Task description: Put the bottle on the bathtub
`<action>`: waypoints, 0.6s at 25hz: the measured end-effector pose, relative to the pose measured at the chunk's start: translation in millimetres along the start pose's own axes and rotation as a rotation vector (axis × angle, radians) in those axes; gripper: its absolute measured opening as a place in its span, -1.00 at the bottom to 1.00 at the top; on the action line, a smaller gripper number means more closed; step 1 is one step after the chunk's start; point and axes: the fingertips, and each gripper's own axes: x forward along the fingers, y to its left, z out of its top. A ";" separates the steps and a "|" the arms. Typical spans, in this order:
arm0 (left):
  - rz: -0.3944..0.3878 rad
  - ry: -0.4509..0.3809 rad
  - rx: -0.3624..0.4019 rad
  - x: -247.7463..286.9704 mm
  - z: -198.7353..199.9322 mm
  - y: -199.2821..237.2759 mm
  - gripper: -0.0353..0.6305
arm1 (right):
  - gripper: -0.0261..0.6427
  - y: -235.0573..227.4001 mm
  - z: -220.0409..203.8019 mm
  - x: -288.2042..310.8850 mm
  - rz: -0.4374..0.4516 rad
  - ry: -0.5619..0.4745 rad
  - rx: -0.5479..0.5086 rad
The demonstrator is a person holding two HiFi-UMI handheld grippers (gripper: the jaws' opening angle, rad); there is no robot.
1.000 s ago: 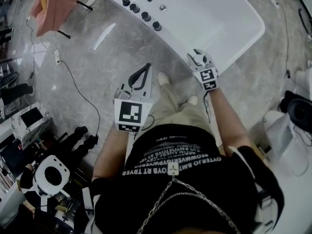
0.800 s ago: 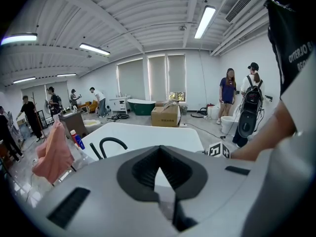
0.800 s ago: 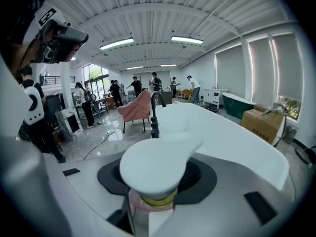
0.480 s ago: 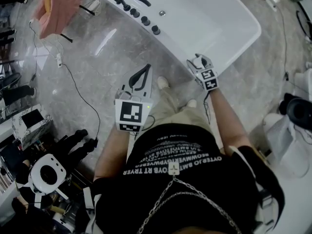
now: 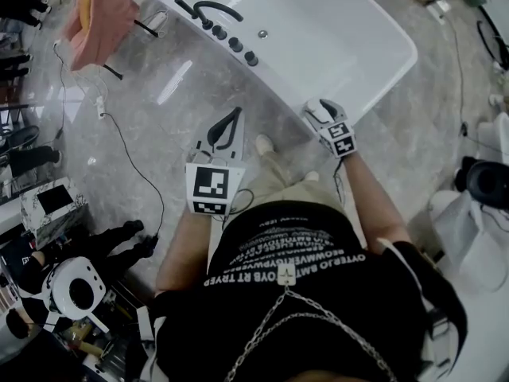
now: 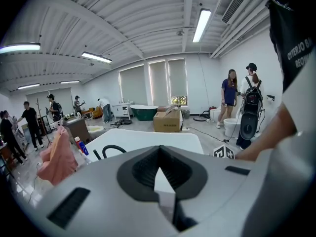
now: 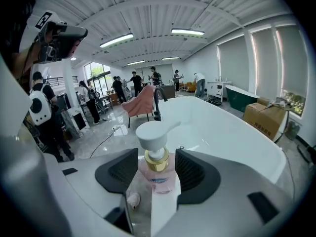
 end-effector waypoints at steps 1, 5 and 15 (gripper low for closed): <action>-0.003 -0.004 -0.008 0.7 -0.2 -2.4 -0.90 | -0.28 -0.4 -2.8 -4.4 0.001 0.010 -0.009; 0.002 -0.031 -0.024 -0.5 4.4 -9.0 -0.90 | -0.28 -1.0 -8.2 -29.8 -0.008 0.020 -0.032; 0.045 -0.202 -0.033 -16.3 52.9 -41.7 -0.90 | -0.78 7.7 83.0 -150.1 -0.045 -0.270 -0.115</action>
